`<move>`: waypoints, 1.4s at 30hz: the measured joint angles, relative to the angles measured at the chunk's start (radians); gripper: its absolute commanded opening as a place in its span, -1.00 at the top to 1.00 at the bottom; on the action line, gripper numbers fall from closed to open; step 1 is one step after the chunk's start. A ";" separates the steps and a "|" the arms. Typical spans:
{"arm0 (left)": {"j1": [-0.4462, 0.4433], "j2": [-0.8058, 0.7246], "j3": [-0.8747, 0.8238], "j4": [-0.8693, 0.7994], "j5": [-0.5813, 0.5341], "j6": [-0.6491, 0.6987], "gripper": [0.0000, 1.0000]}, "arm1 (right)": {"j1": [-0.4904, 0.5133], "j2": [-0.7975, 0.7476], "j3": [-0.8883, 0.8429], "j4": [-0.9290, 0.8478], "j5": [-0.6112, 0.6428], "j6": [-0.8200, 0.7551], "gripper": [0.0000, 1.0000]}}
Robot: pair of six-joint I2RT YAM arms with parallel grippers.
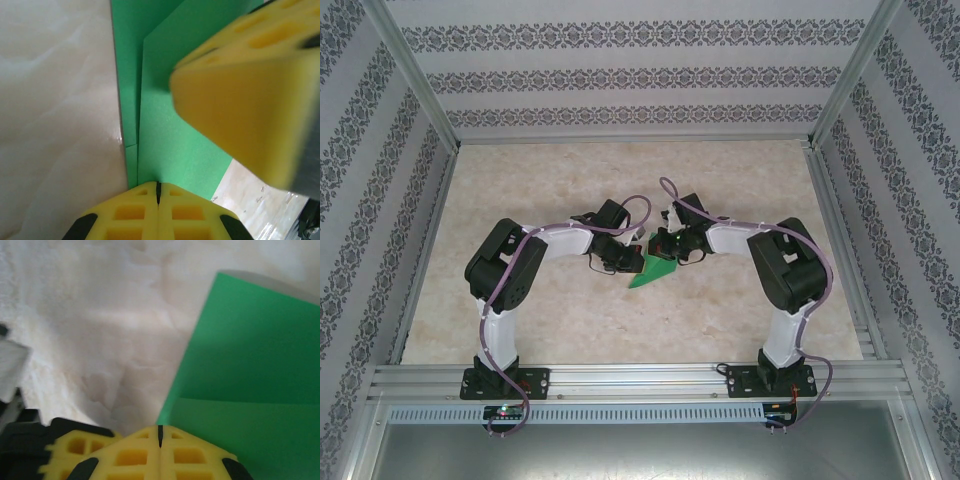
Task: Fold a paper plane with a square sheet of paper (pick it up from the middle)
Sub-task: Fourth fold the wing at the center of the table.
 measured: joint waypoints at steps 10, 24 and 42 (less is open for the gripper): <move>0.001 0.000 0.001 -0.009 0.000 0.013 1.00 | -0.089 0.026 -0.013 0.016 -0.031 -0.028 1.00; 0.001 -0.002 -0.003 -0.006 0.000 0.021 1.00 | -0.257 0.055 0.011 0.041 -0.064 -0.031 1.00; 0.005 -0.002 -0.003 -0.011 0.009 0.020 1.00 | -0.006 -0.099 -0.158 0.212 0.022 0.143 1.00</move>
